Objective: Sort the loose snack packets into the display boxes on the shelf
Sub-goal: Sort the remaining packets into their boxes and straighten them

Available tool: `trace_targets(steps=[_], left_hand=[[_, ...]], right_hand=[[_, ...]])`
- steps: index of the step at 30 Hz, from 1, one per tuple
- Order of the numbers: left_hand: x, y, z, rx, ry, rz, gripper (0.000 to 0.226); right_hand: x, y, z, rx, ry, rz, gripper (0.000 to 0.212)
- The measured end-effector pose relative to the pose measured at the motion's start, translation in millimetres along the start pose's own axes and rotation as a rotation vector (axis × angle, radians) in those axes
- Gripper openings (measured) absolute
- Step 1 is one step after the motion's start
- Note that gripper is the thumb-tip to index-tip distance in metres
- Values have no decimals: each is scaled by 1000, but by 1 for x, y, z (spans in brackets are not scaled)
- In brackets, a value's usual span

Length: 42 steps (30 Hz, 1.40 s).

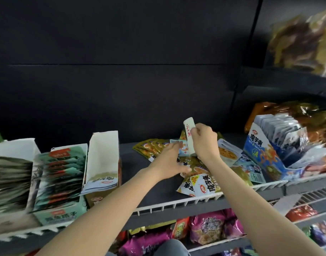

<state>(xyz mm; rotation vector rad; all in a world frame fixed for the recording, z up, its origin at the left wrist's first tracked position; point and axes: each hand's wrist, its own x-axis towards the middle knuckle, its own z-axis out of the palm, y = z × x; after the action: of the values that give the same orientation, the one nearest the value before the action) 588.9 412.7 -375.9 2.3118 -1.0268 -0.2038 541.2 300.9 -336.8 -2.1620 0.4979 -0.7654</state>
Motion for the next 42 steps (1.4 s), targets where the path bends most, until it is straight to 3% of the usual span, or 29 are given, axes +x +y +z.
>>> trace_targets(steps=[3,5,6,7,9,12,15,21,26,31,33,39,42], left_hand=[[-19,12,-21,97,311,-10,51],[-35,18,-42,193,510,-31,26],[-43,19,-52,192,564,-43,24],[-52,19,-63,170,592,-52,26],[-70,16,-86,111,608,-49,29],[-100,9,-121,-35,604,-20,30],[-136,-6,-158,-138,693,35,28],[-211,-49,-225,-99,997,48,7],[-259,-94,-258,8,1038,-72,4],[-280,-134,-262,61,913,-254,18],[-284,-142,-260,62,892,-250,20],[-288,-141,-255,134,954,-103,10],[-289,-142,-256,222,950,-102,10]], right_hand=[[-7,-28,-9,194,30,93,28],[-15,-46,-14,452,-24,158,32],[-19,-54,-14,570,-68,183,34],[-23,-61,-14,614,-107,188,33],[-30,-71,-12,468,-176,116,24],[-45,-96,-3,293,-307,14,31],[-65,-133,13,418,-331,-120,12],[-96,-207,73,602,-417,-275,26],[-126,-246,133,639,-533,-243,24],[-136,-256,165,181,-492,-354,16],[-136,-256,167,87,-449,-404,14],[-139,-256,160,119,-352,-518,14],[-141,-256,158,112,-393,-548,17]])
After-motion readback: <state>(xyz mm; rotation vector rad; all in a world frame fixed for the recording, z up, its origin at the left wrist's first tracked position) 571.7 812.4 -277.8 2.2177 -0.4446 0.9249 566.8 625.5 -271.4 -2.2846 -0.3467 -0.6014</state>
